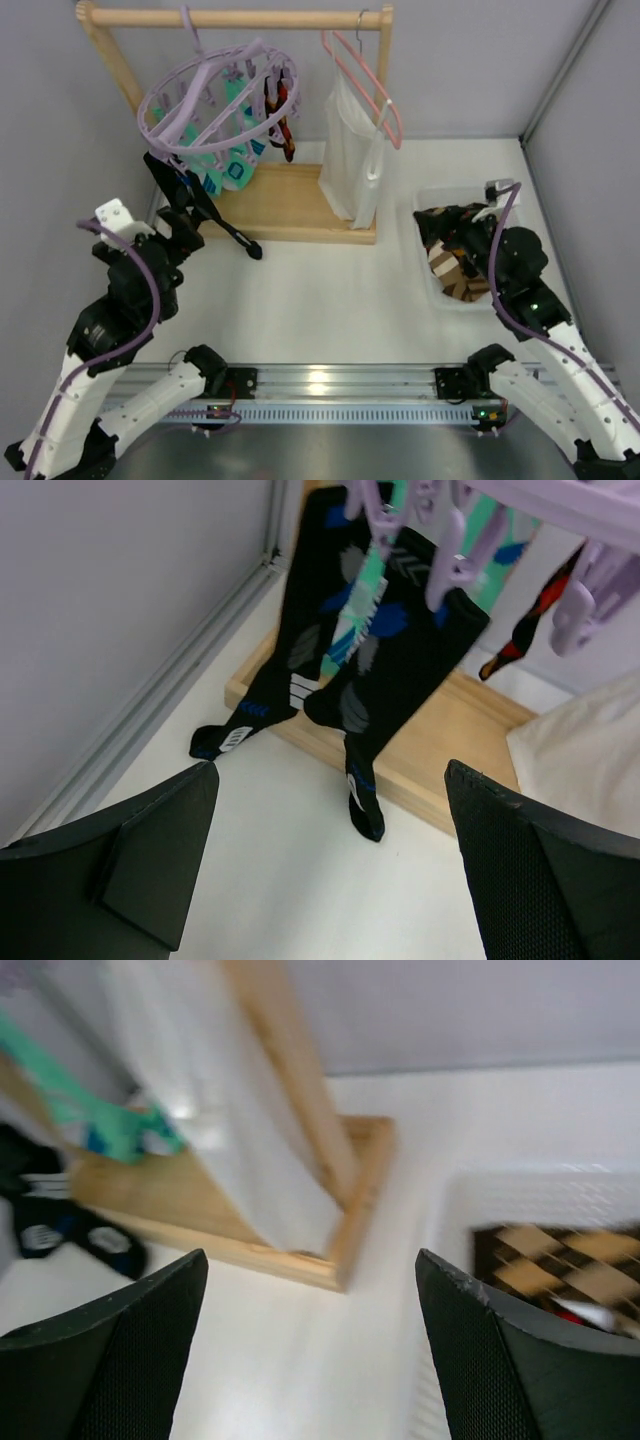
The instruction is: Remove the socks clipped to the hanger
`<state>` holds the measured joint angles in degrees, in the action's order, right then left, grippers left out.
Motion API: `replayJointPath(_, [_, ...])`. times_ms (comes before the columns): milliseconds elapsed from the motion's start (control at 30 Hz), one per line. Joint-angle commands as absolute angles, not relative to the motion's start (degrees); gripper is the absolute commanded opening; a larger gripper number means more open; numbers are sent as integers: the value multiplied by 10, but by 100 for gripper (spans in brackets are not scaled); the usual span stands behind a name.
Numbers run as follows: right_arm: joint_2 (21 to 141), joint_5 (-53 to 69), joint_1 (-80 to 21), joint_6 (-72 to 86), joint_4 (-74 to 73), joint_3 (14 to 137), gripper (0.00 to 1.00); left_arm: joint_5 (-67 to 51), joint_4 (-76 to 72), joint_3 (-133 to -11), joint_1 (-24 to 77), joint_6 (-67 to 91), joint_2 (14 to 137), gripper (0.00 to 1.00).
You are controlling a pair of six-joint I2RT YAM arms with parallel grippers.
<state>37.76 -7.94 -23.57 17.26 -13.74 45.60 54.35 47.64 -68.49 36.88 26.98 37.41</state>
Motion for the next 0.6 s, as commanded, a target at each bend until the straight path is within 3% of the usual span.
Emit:
replayJointPath(0, [396, 123, -293, 221, 76, 388, 80, 620, 462, -672, 358, 316, 338, 98])
replayJointPath(67, [456, 93, -378, 206, 140, 389, 80, 634, 462, -668, 349, 334, 307, 98])
replayJointPath(167, [571, -53, -524, 125, 161, 462, 81, 649, 461, -656, 341, 352, 267, 98])
replayJointPath(233, [667, -103, -571, 77, 180, 499, 82, 654, 461, -650, 341, 354, 255, 98])
replayJointPath(367, [821, -31, -606, 59, 256, 611, 84, 656, 461, -642, 341, 350, 257, 98])
replayJointPath(567, [1051, 43, -606, 35, 256, 796, 84, 644, 461, -639, 336, 338, 281, 98])
